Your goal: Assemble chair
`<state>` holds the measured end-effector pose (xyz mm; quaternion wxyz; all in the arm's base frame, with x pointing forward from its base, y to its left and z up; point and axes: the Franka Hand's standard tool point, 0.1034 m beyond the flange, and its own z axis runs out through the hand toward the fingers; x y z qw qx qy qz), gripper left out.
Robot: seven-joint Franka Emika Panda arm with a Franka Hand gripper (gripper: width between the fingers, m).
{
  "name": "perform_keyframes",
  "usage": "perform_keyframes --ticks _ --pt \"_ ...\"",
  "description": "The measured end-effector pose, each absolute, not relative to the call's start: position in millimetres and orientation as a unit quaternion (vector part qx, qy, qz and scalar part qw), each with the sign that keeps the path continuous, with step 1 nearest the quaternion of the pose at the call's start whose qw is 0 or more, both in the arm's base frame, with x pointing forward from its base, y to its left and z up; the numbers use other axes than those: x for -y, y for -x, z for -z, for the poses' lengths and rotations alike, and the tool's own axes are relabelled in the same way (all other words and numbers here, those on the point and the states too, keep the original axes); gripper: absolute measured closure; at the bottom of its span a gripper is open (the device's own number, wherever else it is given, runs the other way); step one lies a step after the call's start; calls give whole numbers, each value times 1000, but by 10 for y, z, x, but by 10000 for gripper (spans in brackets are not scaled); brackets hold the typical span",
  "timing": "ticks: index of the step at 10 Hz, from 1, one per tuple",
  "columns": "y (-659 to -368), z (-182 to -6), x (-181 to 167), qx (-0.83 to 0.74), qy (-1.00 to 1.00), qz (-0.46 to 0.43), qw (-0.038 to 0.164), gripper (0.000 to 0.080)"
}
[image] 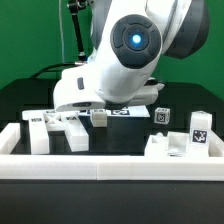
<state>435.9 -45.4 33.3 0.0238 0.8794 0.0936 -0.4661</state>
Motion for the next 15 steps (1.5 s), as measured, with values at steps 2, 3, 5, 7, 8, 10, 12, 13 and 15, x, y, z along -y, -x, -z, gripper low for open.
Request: perform_keyframes --ticks 2,3,5,7,8,10,12,13,15 --pt "-4341 -292 445 -93 -880 465 25 151" --pt "-4333 -247 453 -94 -883 460 26 151" --pt "-4273 -151 484 -91 -883 459 28 151" --pt "-4241 -108 484 -91 -881 464 29 151" --pt "-4230 -96 481 -91 -880 465 29 151" --pt "-4224 -90 488 -90 -880 466 29 285" --pt "-4222 -90 494 -90 -880 466 28 510" --pt "-4222 -90 494 -90 -880 466 28 510" --pt "-4237 -99 500 -89 -881 465 27 509"
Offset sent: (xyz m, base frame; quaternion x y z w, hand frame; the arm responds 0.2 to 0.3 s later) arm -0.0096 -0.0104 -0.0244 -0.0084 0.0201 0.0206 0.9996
